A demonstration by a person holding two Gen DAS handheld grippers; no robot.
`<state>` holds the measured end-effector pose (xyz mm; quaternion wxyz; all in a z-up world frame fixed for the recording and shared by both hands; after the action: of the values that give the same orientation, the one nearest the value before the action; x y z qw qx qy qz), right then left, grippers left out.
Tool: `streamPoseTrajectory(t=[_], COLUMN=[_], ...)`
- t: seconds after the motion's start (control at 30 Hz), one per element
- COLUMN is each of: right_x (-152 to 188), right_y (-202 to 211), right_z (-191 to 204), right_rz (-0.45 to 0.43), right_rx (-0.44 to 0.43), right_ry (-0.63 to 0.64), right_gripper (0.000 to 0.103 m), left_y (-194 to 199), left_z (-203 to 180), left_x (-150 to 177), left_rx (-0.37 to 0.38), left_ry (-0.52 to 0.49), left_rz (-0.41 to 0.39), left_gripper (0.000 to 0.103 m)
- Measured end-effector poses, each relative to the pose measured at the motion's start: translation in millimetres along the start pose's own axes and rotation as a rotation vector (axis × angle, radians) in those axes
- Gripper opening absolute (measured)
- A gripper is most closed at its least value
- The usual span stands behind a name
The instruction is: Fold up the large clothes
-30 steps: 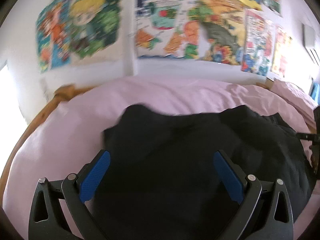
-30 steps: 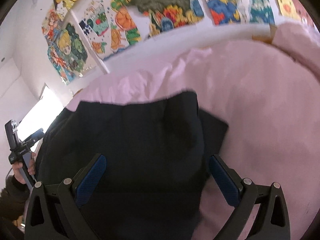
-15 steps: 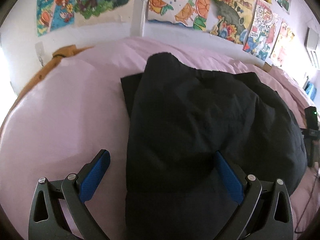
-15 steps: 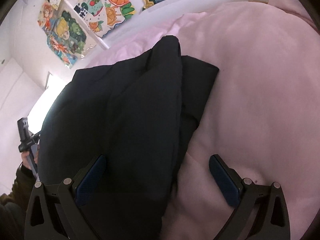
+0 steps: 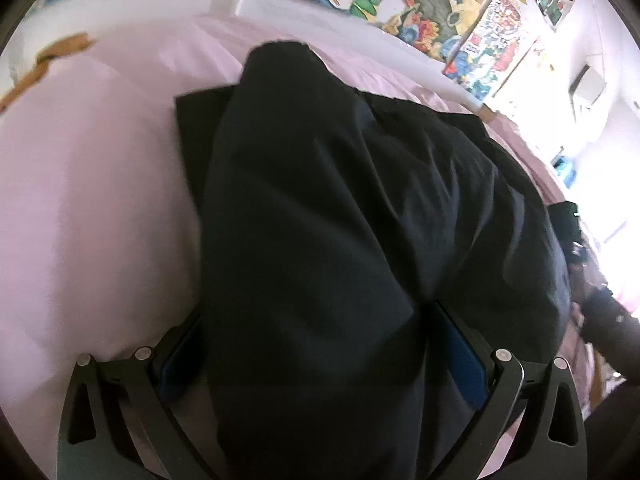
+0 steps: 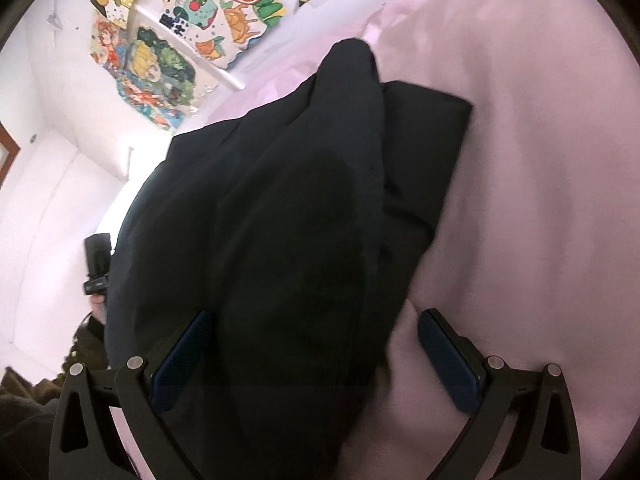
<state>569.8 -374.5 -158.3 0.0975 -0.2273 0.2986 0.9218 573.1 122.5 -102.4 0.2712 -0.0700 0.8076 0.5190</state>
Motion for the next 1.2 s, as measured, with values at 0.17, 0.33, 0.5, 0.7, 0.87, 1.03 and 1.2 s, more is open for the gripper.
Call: streamPoseTrajectory(t=[0.17,0.33,0.5,0.7,0.87,1.03,1.2], right_x=[1.4,2.9,4.2,4.2,2.2,0.6,2.1], right_y=[-6.8,-11.3,-9.7,-11.1,-14.8,-15.5,-7.5], right_z=[0.1,-4.9,-0.6,3.5,4.6,5.9,12.9], right_rz=[0.026,0.019,0.010,0.008,0.005,-0.002,-0.040], right_rx=[-0.069,-0.063,-0.029,-0.014,-0.037,-0.058,-0.081], right_ry=[0.004,-0.012,-0.011,-0.008,-0.020,-0.042,-0.025], right_gripper=[0.103,0.103,0.103,0.099,0.091,0.084,0.061], left_y=[-5.4,-5.0,-9.1,-7.1,1.5,12.1,23.5], left_z=[3.7,2.8,-3.3,-6.9,-5.4,-7.4,-17.9], left_x=[-3.0,-2.7,-6.3,-6.2,-4.0,-3.5,0.6], left_rx=[0.058,0.059,0.036,0.007,-0.011,-0.046,-0.106], left_ry=[-0.005,-0.018,0.006,0.040,0.075,0.119,0.144], left_rz=[0.036,0.050,0.060,0.061,0.039,0.005,-0.043], left_gripper=[0.102,0.102,0.102,0.099,0.086,0.065,0.048])
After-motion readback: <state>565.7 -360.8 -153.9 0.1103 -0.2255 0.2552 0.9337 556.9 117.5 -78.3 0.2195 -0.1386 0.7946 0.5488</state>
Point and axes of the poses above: each gripper's, at about its wrist camera, not at the fingertips, and y roughly against the way its jaws point, z to its left, x to its underside, the point moved 3 cm from there along -y, roughly the way its jaws point, and after that the axes turned 7 degrees about -x, right-handed, at the moved point
